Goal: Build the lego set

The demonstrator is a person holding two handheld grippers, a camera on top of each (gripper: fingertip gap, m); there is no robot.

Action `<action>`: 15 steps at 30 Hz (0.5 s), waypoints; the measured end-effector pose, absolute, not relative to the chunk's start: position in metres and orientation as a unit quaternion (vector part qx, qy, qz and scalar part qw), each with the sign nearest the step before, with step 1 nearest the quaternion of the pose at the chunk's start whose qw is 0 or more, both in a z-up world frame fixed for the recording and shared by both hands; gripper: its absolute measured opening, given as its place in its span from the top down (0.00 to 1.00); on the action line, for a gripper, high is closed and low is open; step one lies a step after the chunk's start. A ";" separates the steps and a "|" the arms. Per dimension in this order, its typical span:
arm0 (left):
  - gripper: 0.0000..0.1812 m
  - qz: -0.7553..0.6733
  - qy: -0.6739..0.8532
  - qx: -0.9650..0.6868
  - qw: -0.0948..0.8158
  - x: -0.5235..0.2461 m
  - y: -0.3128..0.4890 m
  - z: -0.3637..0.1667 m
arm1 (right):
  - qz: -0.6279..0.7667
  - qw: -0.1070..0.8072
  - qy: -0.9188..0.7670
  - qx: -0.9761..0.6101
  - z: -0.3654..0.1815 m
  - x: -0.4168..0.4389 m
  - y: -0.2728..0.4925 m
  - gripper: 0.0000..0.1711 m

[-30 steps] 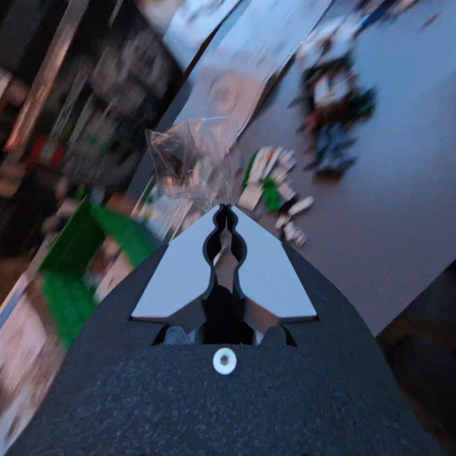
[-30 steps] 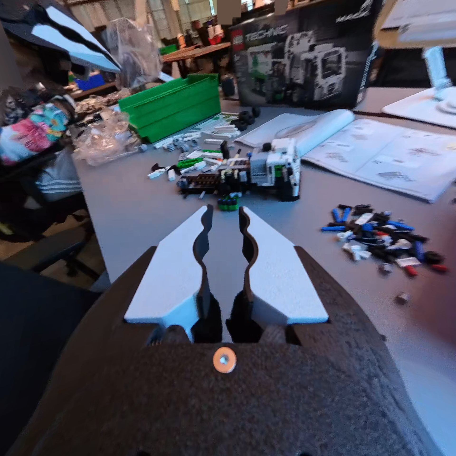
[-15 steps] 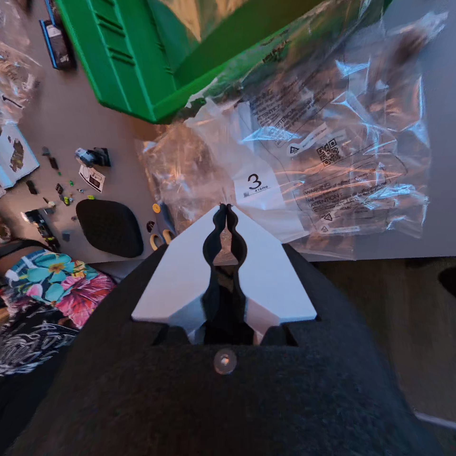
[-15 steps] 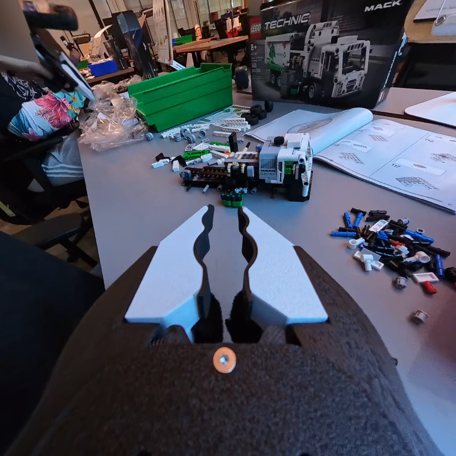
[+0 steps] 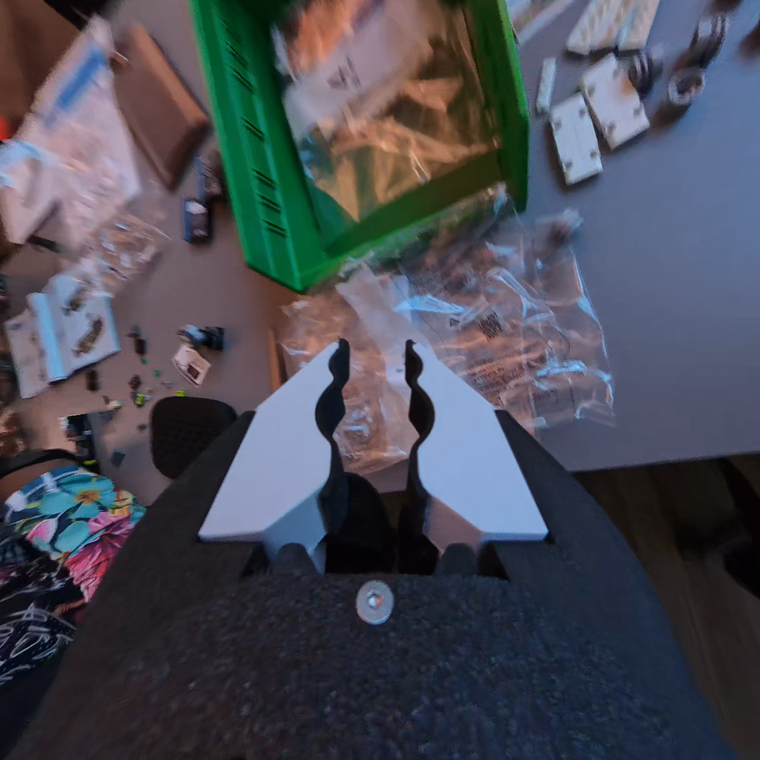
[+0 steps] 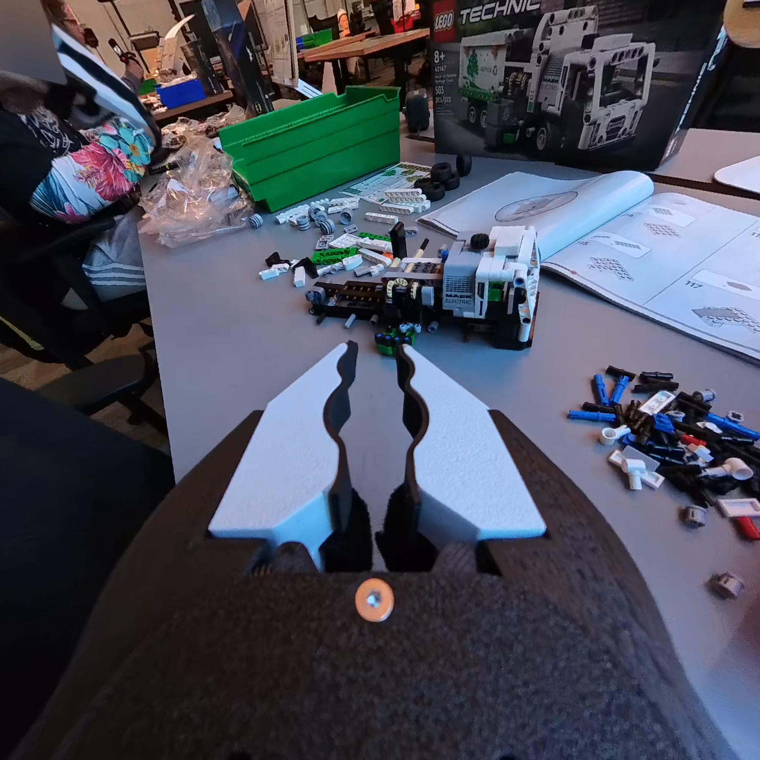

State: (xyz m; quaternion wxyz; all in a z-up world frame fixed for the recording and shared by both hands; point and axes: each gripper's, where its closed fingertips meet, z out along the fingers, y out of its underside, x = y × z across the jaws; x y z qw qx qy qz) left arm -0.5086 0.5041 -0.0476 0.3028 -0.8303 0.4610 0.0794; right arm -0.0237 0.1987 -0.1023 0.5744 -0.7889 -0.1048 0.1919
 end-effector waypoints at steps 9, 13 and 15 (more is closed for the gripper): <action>0.89 -0.157 0.370 -0.741 0.538 -0.392 0.447 -0.019 | 0.168 0.603 -0.083 -0.775 -0.096 -0.017 0.210 0.90; 0.89 -0.247 0.398 -0.707 0.531 -0.304 0.385 -0.071 | 0.141 0.626 -0.032 -0.766 -0.099 -0.001 0.215 0.90; 0.89 -0.262 0.410 -0.702 0.521 -0.273 0.360 -0.089 | 0.117 0.640 -0.023 -0.759 -0.101 0.008 0.215 0.90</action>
